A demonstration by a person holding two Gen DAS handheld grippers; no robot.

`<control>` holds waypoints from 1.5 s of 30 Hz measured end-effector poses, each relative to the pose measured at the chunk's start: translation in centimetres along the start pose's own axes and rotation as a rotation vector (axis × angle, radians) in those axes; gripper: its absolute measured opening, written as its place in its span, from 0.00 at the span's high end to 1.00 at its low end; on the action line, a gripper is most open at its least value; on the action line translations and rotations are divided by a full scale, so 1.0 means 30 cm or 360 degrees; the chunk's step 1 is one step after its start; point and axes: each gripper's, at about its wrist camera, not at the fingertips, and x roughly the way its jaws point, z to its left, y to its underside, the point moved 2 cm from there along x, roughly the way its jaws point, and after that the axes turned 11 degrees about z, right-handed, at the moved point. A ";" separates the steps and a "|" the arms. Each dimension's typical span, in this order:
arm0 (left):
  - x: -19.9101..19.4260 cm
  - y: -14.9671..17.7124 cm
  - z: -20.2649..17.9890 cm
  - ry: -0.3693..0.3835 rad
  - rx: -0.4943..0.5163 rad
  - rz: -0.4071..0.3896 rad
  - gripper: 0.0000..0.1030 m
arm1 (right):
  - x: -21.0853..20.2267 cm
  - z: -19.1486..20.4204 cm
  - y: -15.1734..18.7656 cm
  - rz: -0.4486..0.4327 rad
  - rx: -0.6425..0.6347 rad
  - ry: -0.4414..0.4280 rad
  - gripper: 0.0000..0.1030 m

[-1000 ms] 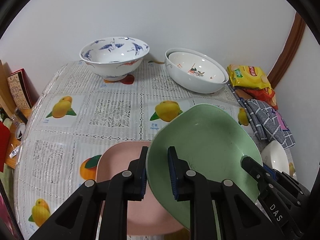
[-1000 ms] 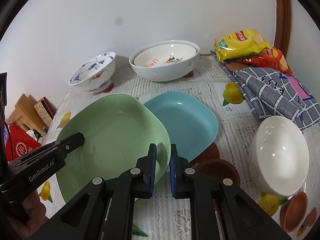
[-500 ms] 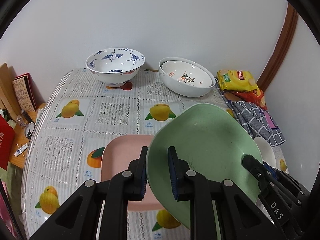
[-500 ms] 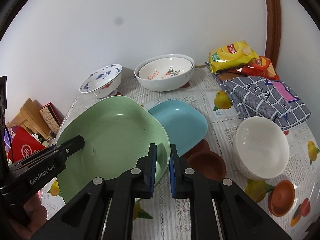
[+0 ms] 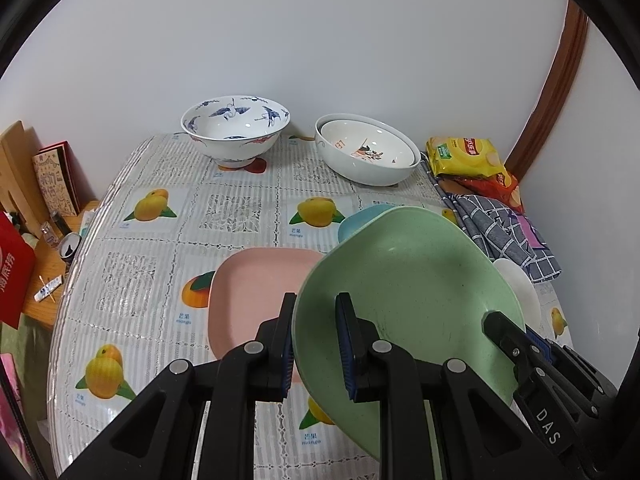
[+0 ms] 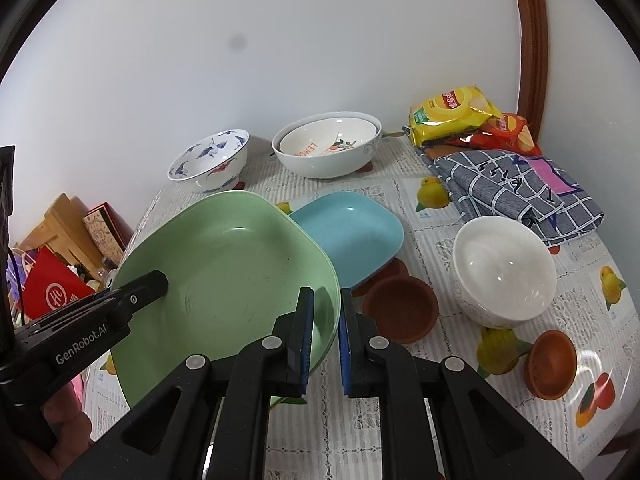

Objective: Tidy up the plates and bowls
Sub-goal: 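Lift the green plate off the pink plate and lower it onto the cloth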

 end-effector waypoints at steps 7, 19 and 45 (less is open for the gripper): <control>-0.013 0.009 0.029 -0.0014 -0.0039 -0.0001 0.82 | -0.005 0.018 0.001 -0.0004 -0.0025 -0.0024 0.89; 0.017 0.015 0.099 -0.0043 -0.0100 0.0027 0.82 | 0.053 0.072 -0.004 0.0041 -0.0070 -0.0057 0.89; 0.201 0.068 0.286 -0.0115 -0.0275 0.0205 0.82 | 0.299 0.186 0.015 0.0275 -0.0203 -0.0100 0.89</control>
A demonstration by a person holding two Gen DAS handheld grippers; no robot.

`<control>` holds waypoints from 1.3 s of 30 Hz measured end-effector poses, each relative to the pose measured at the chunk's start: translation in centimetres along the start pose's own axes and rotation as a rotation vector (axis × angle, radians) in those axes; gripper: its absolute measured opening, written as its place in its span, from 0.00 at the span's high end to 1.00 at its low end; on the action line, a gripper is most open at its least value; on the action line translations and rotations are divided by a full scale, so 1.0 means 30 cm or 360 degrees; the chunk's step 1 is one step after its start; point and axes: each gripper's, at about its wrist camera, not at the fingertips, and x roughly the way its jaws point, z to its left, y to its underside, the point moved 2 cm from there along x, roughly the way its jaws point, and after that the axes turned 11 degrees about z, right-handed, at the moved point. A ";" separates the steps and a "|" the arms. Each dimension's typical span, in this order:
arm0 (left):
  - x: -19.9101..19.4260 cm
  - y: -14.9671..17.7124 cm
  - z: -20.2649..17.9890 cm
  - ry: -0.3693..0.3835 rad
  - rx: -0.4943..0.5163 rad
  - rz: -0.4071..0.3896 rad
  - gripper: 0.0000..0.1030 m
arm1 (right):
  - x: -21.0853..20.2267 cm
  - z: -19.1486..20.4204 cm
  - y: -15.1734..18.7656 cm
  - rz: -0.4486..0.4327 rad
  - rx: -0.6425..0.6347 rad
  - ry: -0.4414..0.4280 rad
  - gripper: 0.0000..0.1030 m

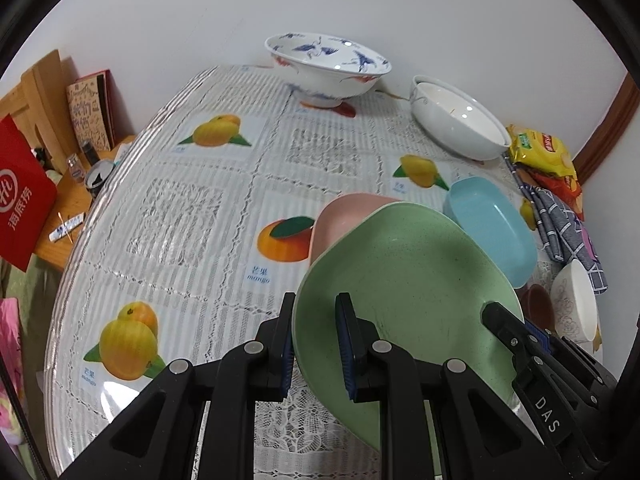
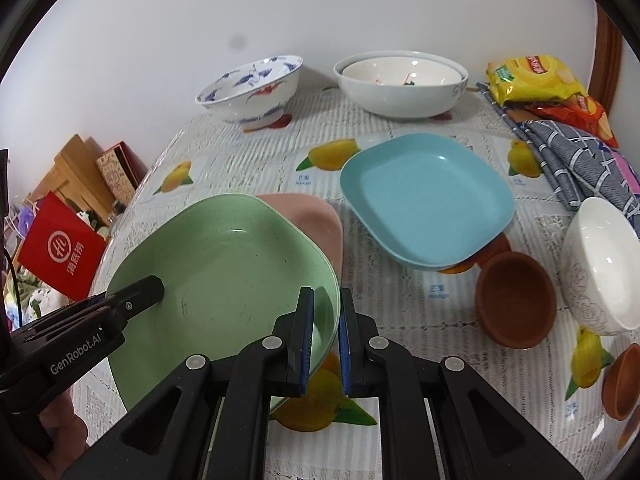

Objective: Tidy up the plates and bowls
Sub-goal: 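Lift the green plate off the pink plate and lower it onto the cloth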

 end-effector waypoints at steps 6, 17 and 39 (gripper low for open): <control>0.026 -0.002 0.010 -0.0005 -0.0027 0.0022 0.82 | 0.032 0.001 -0.005 0.0033 -0.0021 0.0000 0.89; 0.044 -0.033 0.006 -0.0047 -0.0086 0.0002 0.82 | 0.069 0.022 -0.103 0.0033 -0.0159 0.0045 0.89; 0.091 -0.051 -0.009 -0.0094 -0.0123 0.0024 0.82 | 0.163 0.012 -0.206 0.0065 -0.0397 -0.0035 0.89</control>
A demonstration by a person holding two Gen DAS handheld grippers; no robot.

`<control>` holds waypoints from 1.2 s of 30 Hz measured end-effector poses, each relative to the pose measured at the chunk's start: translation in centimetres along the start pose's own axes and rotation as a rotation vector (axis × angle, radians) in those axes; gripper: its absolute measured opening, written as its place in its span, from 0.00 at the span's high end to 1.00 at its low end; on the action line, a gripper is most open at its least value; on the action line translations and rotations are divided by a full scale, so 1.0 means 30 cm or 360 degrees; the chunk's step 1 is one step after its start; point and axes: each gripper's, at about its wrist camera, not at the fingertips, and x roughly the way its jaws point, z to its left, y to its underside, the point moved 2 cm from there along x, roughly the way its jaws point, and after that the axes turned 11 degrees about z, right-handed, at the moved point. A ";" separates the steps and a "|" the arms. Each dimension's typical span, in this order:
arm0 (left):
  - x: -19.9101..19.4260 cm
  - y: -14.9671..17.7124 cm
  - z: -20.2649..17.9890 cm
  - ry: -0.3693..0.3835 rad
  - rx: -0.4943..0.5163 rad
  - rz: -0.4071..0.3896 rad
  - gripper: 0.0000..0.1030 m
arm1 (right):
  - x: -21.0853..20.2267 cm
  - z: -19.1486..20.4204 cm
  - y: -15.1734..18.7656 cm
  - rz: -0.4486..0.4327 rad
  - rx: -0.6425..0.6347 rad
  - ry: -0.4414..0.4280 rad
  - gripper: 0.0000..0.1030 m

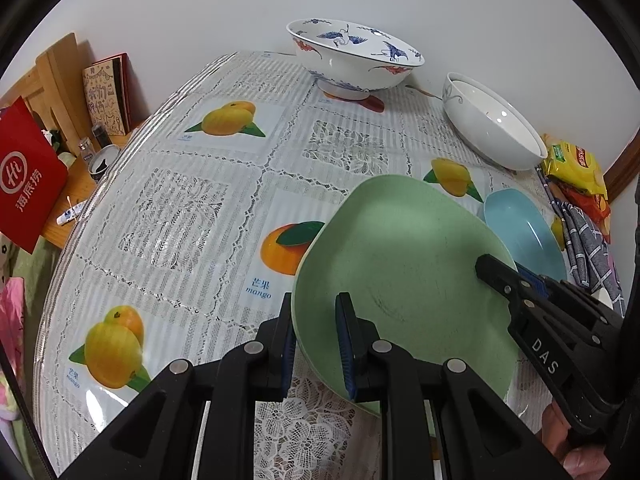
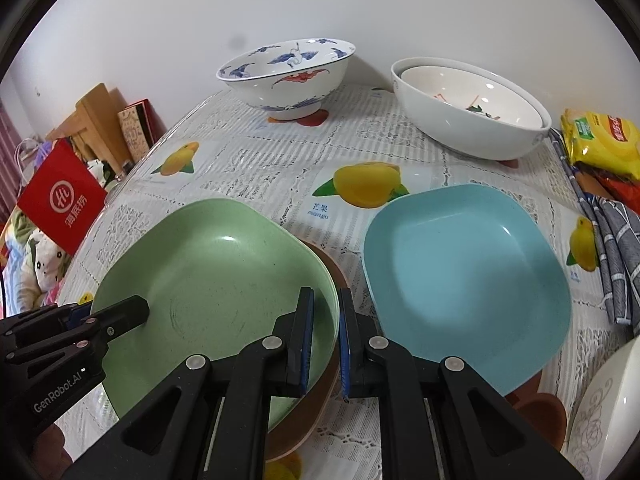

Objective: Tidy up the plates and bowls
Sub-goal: 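Lift the green plate off the pink plate and lower it onto the cloth, then open both grippers and move them to the blue plate rim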

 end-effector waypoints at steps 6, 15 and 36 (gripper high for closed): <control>-0.004 0.009 0.001 0.0007 0.0023 0.0016 0.82 | -0.001 0.015 -0.006 -0.0014 -0.0059 0.0029 0.87; -0.050 0.031 -0.001 -0.0031 0.0065 0.0009 0.65 | -0.045 0.007 -0.014 -0.0073 0.0002 0.0057 0.67; -0.326 -0.012 -0.223 0.0001 0.0328 -0.0283 0.65 | -0.467 -0.179 0.065 -0.0334 0.0197 0.0283 0.35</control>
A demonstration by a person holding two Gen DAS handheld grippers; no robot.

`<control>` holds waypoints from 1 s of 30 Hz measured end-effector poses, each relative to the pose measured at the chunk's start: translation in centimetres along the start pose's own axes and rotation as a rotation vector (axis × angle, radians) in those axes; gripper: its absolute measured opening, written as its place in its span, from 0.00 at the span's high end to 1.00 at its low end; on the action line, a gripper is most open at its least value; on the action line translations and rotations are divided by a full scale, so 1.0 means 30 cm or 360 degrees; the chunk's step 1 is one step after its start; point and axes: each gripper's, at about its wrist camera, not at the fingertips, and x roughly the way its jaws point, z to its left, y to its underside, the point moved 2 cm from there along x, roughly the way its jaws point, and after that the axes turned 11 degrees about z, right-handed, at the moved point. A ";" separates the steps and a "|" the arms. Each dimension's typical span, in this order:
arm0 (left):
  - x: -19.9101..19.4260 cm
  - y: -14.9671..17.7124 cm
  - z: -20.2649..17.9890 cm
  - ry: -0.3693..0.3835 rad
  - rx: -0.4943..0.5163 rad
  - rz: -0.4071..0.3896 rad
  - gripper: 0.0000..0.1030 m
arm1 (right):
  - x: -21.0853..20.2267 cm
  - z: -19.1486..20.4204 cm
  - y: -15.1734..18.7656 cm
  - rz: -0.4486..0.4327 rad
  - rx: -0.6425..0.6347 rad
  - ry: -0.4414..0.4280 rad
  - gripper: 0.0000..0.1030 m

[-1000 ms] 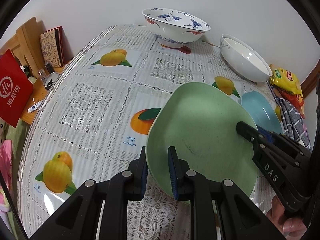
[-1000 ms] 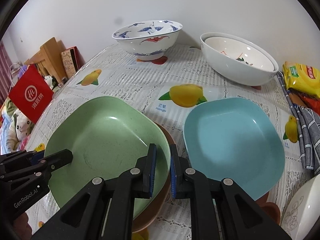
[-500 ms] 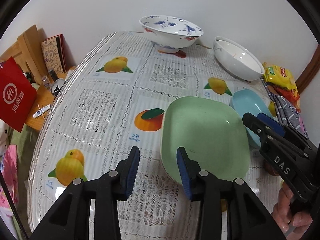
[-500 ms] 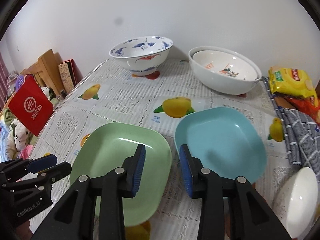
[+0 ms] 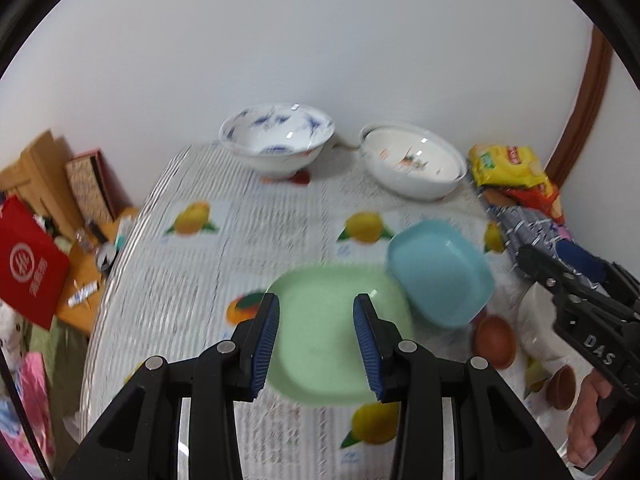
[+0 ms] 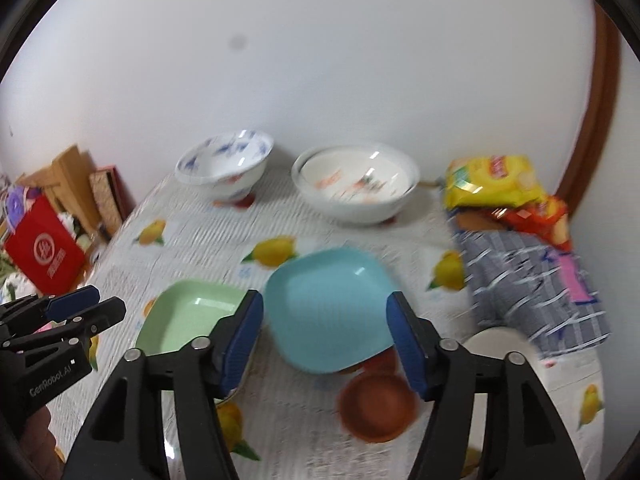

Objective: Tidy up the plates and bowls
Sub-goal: 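Open both grippers and move them to the blue plate rim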

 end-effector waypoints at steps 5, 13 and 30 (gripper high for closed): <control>0.002 -0.083 -0.084 0.0000 0.0070 -0.0025 0.63 | -0.066 -0.089 -0.050 -0.0085 0.0041 0.0061 0.34; 0.131 -0.184 -0.197 -0.0045 0.0171 0.0021 0.63 | 0.054 -0.173 -0.126 -0.0007 0.0124 0.0017 0.34; 0.493 -0.257 -0.286 0.0012 0.0222 0.0283 0.57 | 0.452 -0.273 -0.030 0.0353 0.0322 -0.0003 0.48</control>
